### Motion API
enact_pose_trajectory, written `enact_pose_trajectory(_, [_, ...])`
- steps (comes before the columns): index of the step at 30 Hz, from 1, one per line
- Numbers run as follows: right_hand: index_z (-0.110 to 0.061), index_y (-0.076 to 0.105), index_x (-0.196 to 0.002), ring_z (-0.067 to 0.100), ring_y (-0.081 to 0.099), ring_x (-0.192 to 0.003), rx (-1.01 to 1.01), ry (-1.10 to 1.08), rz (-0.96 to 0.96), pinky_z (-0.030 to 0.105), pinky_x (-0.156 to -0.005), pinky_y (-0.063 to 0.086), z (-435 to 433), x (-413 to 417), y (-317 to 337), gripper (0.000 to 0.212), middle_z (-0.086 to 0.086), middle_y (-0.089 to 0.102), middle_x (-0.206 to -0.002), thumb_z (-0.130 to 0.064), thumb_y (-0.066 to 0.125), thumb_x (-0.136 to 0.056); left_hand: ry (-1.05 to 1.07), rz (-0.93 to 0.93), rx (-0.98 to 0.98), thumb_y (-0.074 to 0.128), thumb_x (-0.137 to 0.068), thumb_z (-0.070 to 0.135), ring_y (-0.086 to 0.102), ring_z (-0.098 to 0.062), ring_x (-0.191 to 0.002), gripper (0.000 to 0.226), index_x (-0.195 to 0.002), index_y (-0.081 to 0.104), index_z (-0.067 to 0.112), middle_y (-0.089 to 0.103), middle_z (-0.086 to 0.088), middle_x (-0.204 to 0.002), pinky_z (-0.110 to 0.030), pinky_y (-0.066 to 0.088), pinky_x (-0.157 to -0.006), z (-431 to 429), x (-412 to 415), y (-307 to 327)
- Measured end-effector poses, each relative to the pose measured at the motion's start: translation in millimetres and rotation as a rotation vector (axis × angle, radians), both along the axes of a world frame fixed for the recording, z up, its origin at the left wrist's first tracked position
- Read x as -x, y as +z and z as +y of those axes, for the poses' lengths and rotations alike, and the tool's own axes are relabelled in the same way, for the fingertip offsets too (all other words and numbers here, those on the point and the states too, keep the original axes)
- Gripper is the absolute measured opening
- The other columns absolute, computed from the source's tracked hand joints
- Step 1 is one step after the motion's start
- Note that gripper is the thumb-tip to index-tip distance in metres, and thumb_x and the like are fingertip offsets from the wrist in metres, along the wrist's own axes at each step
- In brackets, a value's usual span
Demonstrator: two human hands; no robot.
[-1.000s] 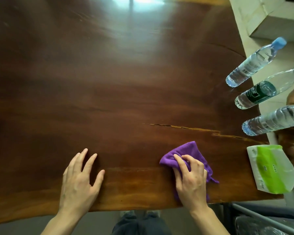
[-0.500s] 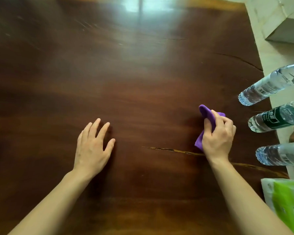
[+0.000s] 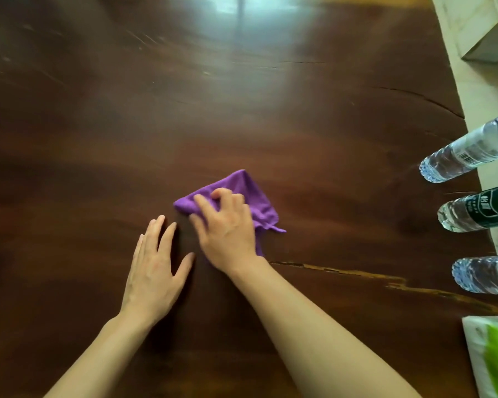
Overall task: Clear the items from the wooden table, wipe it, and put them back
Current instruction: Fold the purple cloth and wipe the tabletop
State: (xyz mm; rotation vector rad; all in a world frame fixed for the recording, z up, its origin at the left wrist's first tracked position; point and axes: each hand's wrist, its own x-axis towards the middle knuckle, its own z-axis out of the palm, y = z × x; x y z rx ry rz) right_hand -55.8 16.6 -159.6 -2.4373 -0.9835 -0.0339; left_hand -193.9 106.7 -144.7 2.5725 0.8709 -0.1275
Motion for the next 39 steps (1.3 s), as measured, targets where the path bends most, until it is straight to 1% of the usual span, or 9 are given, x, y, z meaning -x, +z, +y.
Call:
enact_pose_trajectory(3, [-0.021,0.064,-0.131,0.030,0.051,-0.107,0.004,0.209,-0.027,0.045,-0.084,0.046,2.7,2.9,-3.1,0.040,0.009,0.057,-0.129,-0.044,0.051,-0.100,-0.001,0.001,0.005,0.059,-0.095,0.038,0.014,-0.023,-0.155,0.072,-0.155,0.031,0.012,0.021,-0.012,-0.166,-0.039,0.011,-0.125,1.1,1.3,-1.8])
enact_pose_trajectory(7, [-0.022,0.065,-0.127,0.030,0.052,-0.101,0.036,0.233,-0.113,0.044,-0.081,0.048,-15.6,-15.2,-5.4,0.034,0.011,0.058,-0.127,-0.039,0.055,-0.099,-0.013,-0.004,-0.023,0.056,-0.096,0.044,0.008,-0.018,-0.155,0.072,-0.156,0.030,0.014,0.018,-0.007,-0.167,-0.037,0.010,-0.124,0.2,1.8,-2.6])
enact_pose_trajectory(11, [-0.024,0.070,-0.120,0.034,0.056,-0.097,0.022,0.008,-0.123,0.045,-0.082,0.047,-52.2,-44.6,-6.1,0.029,0.011,0.062,-0.123,-0.038,0.060,-0.096,-0.015,-0.003,-0.030,0.054,-0.096,0.047,0.005,-0.016,-0.156,0.070,-0.156,0.032,0.018,0.015,-0.003,-0.168,-0.037,0.010,-0.124,1.1,2.4,-2.0])
enact_pose_trajectory(15, [-0.027,0.067,-0.126,0.034,0.054,-0.102,0.102,-0.191,-0.121,0.045,-0.081,0.046,-102.3,-76.1,-4.6,0.034,0.010,0.061,-0.124,-0.042,0.058,-0.097,-0.016,-0.012,-0.017,0.051,-0.096,0.049,0.002,-0.014,-0.156,0.070,-0.156,0.031,0.020,0.012,-0.001,-0.168,-0.035,0.006,-0.124,1.1,4.1,-2.0])
enact_pose_trajectory(20, [-0.025,0.064,-0.132,0.040,0.052,-0.107,0.150,-0.454,-0.096,0.048,-0.086,0.046,-159.7,-103.3,-3.6,0.037,0.015,0.057,-0.126,-0.038,0.059,-0.098,-0.015,-0.008,-0.015,0.050,-0.096,0.050,0.002,-0.015,-0.156,0.070,-0.156,0.031,0.020,0.011,0.000,-0.168,-0.035,0.005,-0.124,1.0,3.7,-2.4])
enact_pose_trajectory(25, [-0.023,0.063,-0.134,0.037,0.050,-0.109,0.125,-0.625,-0.008,0.046,-0.089,0.046,-167.5,-104.5,-2.7,0.036,0.014,0.055,-0.127,-0.037,0.054,-0.101,-0.010,0.002,-0.006,0.051,-0.097,0.048,0.002,-0.015,-0.156,0.069,-0.156,0.030,0.020,0.010,0.000,-0.169,-0.034,0.004,-0.124,0.9,3.1,-0.2])
enact_pose_trajectory(29, [-0.020,0.065,-0.131,0.036,0.052,-0.108,0.089,-0.604,0.068,0.045,-0.089,0.048,-154.9,-97.7,4.2,0.033,0.015,0.057,-0.122,-0.031,0.055,-0.101,-0.023,0.043,0.005,0.056,-0.097,0.044,0.004,-0.017,-0.156,0.069,-0.156,0.032,0.018,0.012,-0.003,-0.169,-0.034,0.006,-0.124,2.3,1.8,3.8])
enact_pose_trajectory(34, [-0.023,0.066,-0.131,0.030,0.052,-0.104,-0.082,-0.424,0.205,0.042,-0.092,0.047,-146.7,-70.0,23.0,0.032,0.009,0.061,-0.114,-0.028,0.058,-0.100,0.034,0.047,0.088,0.065,-0.093,0.036,0.021,-0.024,-0.153,0.065,-0.151,0.040,0.018,0.025,-0.005,-0.165,-0.043,0.025,-0.121,2.2,6.5,18.5])
enact_pose_trajectory(39, [-0.025,0.063,-0.135,0.024,0.050,-0.103,-0.136,-0.369,0.287,0.036,-0.089,0.048,-149.2,-18.6,46.7,0.035,0.003,0.061,-0.115,-0.029,0.057,-0.100,0.050,0.012,0.081,0.067,-0.092,0.031,0.032,-0.026,-0.147,0.059,-0.146,0.048,0.015,0.037,-0.006,-0.158,-0.047,0.033,-0.118,-0.7,29.5,37.4])
